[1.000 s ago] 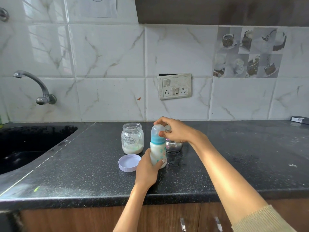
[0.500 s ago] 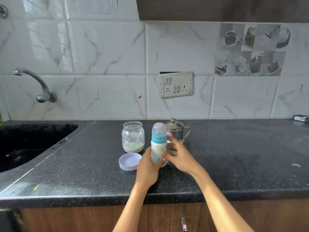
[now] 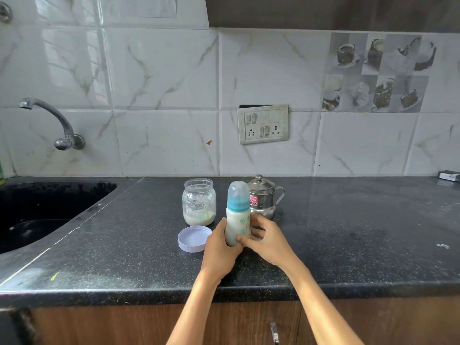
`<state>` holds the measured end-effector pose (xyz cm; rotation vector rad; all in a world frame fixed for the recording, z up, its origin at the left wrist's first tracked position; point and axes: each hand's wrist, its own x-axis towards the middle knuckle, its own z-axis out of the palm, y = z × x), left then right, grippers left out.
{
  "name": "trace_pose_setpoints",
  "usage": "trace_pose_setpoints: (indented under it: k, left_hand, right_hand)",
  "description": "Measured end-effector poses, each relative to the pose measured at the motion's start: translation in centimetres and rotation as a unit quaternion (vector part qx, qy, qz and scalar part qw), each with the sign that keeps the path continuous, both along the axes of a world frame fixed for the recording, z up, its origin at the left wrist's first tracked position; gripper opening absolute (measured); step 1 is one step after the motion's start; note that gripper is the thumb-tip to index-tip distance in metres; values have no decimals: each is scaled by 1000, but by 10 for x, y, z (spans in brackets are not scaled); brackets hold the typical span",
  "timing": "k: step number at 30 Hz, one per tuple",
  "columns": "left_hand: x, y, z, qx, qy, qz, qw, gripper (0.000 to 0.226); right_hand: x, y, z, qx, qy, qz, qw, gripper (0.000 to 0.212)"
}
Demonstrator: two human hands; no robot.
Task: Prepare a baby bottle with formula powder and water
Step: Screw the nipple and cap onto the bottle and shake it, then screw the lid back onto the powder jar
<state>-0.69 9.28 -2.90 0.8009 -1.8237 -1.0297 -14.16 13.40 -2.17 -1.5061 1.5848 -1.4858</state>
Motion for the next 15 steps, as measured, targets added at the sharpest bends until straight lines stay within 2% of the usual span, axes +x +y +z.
trace_pose_setpoints:
  k: [4,6,8,10,13,15]
  left_hand:
    - [-1,12,9,-36,2,63,997,52]
    - [2,24,16,-50,36,140,988,61]
    - [12,29,22,-87,32,262,961,62]
    - [24,19,22,-109,-61,343,931,72]
    - [36,-7,18,-32,-262,353,898,109]
    - [36,-16,14,-7,-315,349,883,119]
  right_hand:
    - [2,2,1,4,3,-2,1000,68]
    - [3,5,2,11,-1,-5,1000,71]
    - [3,7,3,8,-28,-4,1000,70]
    - [3,8,4,1,-52,-3,999,66]
    - [4,9,5,-7,-74,-1,997,66]
    - [4,9,5,-11,-86,3,996,68]
